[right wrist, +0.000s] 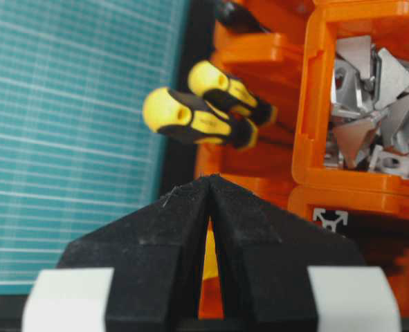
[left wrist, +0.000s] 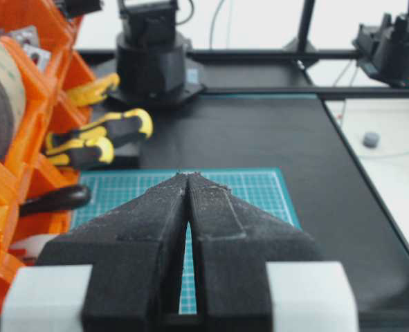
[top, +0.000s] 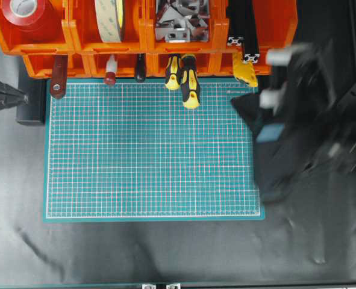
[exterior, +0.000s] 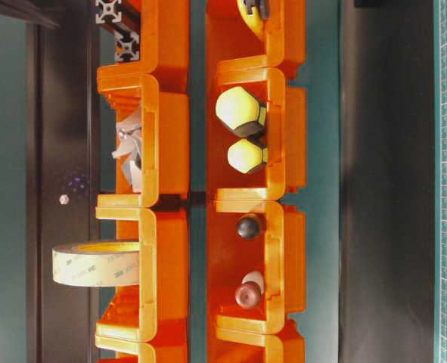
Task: Pick screwdriver from container rack with right arm.
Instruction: 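Move the right gripper toward the yellow-black screwdriver in the rack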
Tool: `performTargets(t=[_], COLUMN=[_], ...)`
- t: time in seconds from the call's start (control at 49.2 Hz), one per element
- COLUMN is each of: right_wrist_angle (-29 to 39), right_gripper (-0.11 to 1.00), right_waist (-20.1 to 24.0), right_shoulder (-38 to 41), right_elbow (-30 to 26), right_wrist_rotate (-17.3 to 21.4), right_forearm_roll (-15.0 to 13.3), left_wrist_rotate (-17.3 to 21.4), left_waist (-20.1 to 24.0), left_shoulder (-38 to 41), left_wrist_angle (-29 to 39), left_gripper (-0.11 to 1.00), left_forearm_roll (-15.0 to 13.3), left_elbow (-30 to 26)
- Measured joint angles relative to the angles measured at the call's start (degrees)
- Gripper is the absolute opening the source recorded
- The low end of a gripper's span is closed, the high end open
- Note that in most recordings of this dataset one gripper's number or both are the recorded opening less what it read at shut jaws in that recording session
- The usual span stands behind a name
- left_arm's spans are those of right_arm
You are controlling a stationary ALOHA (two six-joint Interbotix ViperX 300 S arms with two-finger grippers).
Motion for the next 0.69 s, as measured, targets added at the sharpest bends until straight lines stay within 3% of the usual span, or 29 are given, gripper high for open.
performTargets(t=[0.142,0.285,0.468,0.692], right_wrist_angle=[6.77,13.89,21.27,18.98], right_gripper=[0.00,0.00,0.00,0.00], right_waist=[5.54,9.05,11.16,10.20], right_shoulder=[5.80,11.69,19.69,21.80], right_elbow=[0.09,0.09,0.09,0.62], right_wrist_rotate=[6.94,10.37,10.55,10.63], right_forearm_roll=[-10.20,-16.61,-18.98,-19.25], left_wrist_rotate=[0.00,0.00,0.09,0.09], left_waist=[0.00,0.00,0.00,-0.09], left_shoulder=[0.44,0.44,0.44,0.44], left_wrist_angle=[0.00,0.00,0.00,0.00], left_gripper=[0.00,0.00,0.00,0.00], left_forearm_roll=[0.00,0.00,0.00,0.00], left_elbow=[0.00,-0.09,0.00,0.00])
